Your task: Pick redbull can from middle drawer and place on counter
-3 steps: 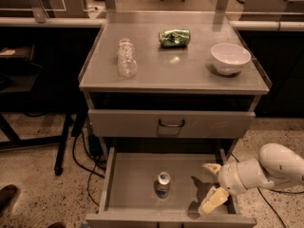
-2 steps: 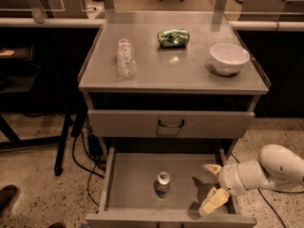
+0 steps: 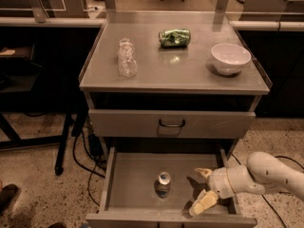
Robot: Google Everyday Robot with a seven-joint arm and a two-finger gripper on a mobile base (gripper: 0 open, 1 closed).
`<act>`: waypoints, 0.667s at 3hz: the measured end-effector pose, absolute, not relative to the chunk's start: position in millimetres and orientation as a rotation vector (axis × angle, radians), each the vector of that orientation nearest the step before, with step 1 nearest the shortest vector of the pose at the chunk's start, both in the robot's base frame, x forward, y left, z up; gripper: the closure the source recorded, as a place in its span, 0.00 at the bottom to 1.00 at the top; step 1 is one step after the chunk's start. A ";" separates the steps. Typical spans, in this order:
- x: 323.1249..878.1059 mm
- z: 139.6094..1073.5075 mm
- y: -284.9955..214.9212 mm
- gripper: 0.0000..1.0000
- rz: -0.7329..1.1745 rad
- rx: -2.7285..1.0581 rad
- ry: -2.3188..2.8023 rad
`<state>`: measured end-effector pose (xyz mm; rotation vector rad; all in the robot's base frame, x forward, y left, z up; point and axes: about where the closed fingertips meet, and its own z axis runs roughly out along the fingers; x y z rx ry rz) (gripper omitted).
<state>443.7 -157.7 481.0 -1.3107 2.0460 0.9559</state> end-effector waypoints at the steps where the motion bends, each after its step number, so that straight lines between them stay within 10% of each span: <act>1: 467.1 458.5 -132.6 0.00 0.996 -1.279 1.992; 2: 484.2 444.4 -111.1 0.00 1.032 -1.271 1.947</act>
Offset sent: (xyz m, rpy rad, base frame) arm 0.0631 0.0684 -0.0520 0.1542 -0.0408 0.0152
